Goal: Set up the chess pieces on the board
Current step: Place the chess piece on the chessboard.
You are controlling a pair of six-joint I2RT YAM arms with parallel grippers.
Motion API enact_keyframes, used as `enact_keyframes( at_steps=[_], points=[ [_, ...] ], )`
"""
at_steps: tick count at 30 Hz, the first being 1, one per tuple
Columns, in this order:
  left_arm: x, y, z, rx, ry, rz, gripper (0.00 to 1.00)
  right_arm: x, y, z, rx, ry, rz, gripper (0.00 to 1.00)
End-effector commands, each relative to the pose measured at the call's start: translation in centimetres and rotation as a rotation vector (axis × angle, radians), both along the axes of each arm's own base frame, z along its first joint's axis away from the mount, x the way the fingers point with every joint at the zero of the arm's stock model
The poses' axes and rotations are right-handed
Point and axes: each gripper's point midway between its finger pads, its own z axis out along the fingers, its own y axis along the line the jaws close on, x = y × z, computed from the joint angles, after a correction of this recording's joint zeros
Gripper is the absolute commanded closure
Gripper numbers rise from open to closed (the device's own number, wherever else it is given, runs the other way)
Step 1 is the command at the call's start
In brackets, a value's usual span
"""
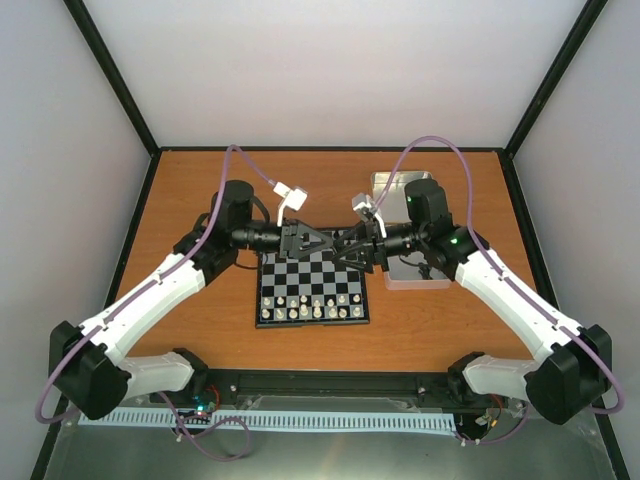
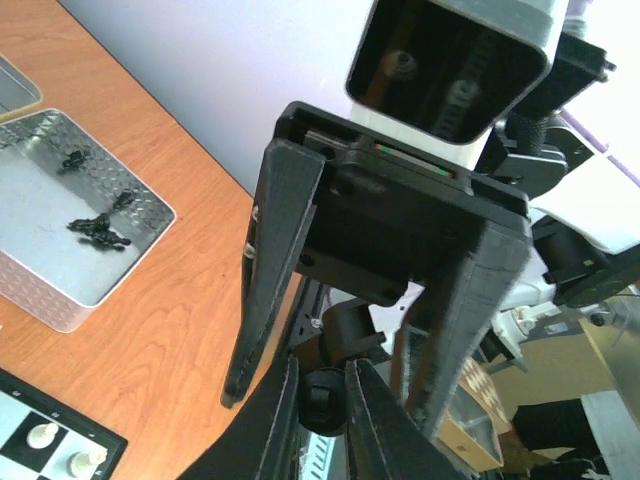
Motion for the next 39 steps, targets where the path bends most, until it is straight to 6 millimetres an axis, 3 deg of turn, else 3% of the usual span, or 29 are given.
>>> enact_keyframes(
  at_steps=[1, 6, 11, 15, 20, 26, 39],
  points=[
    [1.5, 0.5, 0.6, 0.052, -0.121, 0.090, 0.97, 1.4, -0.2, -0.4, -0.044, -0.062, -0.093, 0.38],
    [6.1, 3.6, -3.0, 0.298, -0.226, 0.370, 0.98, 4.2, -3.0, -2.5, -0.119, -0.061, -0.365, 0.18],
    [10.0, 6.0, -5.9, 0.458, -0.302, 0.570, 0.98, 7.2, -6.7, -6.0, -0.226, 0.039, -0.683, 0.17],
    [12.9, 5.3, -7.8, 0.528, -0.340, 0.631, 0.97, 8.3, -8.6, -8.5, -0.297, 0.106, -0.830, 0.17],
    [16.7, 4.2, -12.4, 0.704, -0.352, 0.704, 0.97, 9.3, -10.8, -9.9, -0.349, 0.142, -0.981, 0.17],
    [19.7, 2.7, -15.3, 0.773, -0.365, 0.732, 0.98, 9.3, -12.0, -11.4, -0.372, 0.190, -1.046, 0.17],
    [21.6, 1.7, -20.3, 0.856, -0.358, 0.711, 0.98, 9.4, -12.3, -12.5, -0.377, 0.228, -1.056, 0.17]
  ],
)
